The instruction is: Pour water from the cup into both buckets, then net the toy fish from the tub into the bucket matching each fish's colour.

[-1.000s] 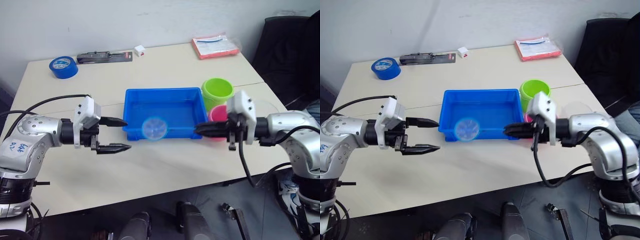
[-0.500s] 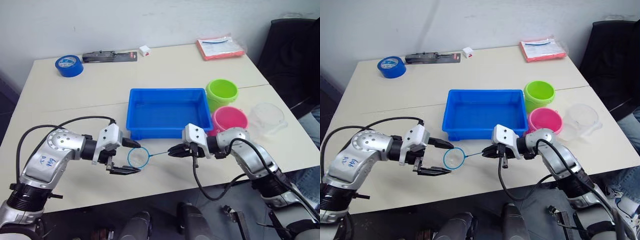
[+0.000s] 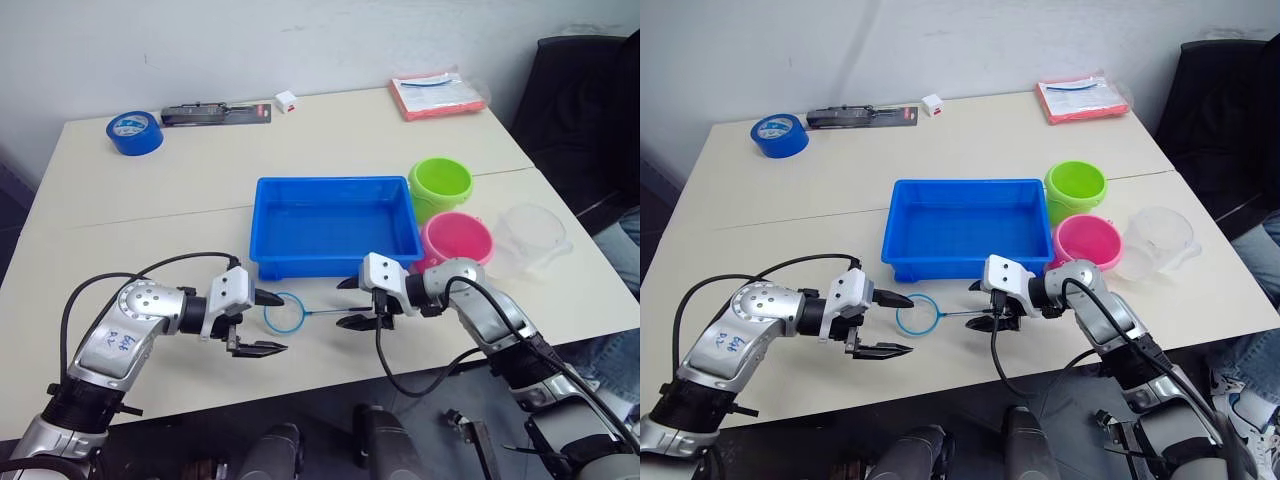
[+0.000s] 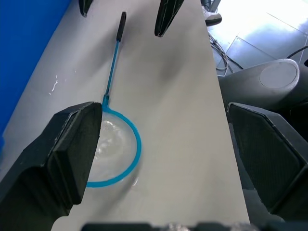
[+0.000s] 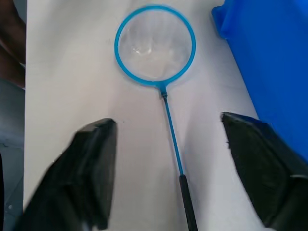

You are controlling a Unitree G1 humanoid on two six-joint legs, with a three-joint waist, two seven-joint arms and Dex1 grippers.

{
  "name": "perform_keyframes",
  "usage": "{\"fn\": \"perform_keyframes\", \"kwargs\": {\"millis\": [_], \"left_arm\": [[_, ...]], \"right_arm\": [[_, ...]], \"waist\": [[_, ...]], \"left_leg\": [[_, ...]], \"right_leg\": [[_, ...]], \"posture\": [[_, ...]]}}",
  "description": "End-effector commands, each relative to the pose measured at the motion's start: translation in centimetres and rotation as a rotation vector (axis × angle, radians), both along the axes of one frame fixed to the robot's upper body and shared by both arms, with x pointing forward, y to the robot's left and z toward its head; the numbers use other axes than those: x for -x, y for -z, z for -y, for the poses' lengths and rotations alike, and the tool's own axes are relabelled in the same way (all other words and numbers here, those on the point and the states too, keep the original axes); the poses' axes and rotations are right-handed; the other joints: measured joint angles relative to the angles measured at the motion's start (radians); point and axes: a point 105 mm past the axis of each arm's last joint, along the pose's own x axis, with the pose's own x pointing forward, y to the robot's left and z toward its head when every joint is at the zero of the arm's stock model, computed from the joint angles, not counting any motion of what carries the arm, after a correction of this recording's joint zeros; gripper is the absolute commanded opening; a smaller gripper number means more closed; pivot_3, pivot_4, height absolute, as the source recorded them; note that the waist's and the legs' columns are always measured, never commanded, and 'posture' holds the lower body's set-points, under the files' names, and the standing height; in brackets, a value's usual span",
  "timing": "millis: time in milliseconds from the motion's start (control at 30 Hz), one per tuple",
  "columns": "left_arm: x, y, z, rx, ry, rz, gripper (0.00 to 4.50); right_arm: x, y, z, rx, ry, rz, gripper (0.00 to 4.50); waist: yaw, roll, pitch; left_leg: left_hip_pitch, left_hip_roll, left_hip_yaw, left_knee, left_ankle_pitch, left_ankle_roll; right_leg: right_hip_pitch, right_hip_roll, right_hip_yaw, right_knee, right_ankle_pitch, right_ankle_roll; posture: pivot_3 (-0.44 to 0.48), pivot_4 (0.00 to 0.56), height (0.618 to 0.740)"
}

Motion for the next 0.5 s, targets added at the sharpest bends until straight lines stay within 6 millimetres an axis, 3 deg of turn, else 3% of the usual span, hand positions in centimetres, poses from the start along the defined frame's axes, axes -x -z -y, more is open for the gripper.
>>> {"fn": "perform_keyframes", "kwargs": {"millis": [33, 233, 367, 500], "left_arm": [[0.2, -0.9, -0.3, 0.032, -0.052, 0.042, 4.50], [1.0, -0.5, -2.4, 0.077, -0.244, 0.050, 4.50], [1.3, -0.1, -4.7, 0.121, -0.457, 0.049, 4.50], [2.1, 0.2, -4.9, 0.125, -0.479, 0.045, 4.50]], "right_arm": [[0.8, -1.6, 1.6, -0.018, 0.032, 0.025, 4.47], [3.1, -2.5, 4.3, -0.060, 0.173, -0.017, 4.47], [4.6, -2.0, 5.9, -0.090, 0.300, -0.066, 4.47], [4.9, -1.7, 6.3, -0.096, 0.351, -0.081, 4.47]], "waist": [[0.003, 0.000, 0.000], [0.013, 0.000, 0.000], [0.024, 0.000, 0.000], [0.029, 0.000, 0.000]], "left_leg": [[0.000, 0.000, 0.000, 0.000, 0.000, 0.000], [0.000, 0.000, 0.000, 0.000, 0.000, 0.000], [0.001, 0.001, 0.000, 0.000, -0.001, -0.001], [0.002, 0.001, 0.001, 0.000, -0.001, -0.001]], "right_leg": [[0.000, 0.000, 0.000, 0.000, 0.000, 0.000], [0.000, 0.000, 0.001, -0.001, 0.000, 0.000], [0.001, 0.001, 0.003, -0.002, 0.000, -0.001], [0.002, 0.000, 0.004, -0.003, 0.000, -0.001]], "posture": [[0.000, 0.150, 0.740], [0.000, 0.150, 0.740], [0.000, 0.150, 0.740], [0.000, 0.150, 0.740]]}}
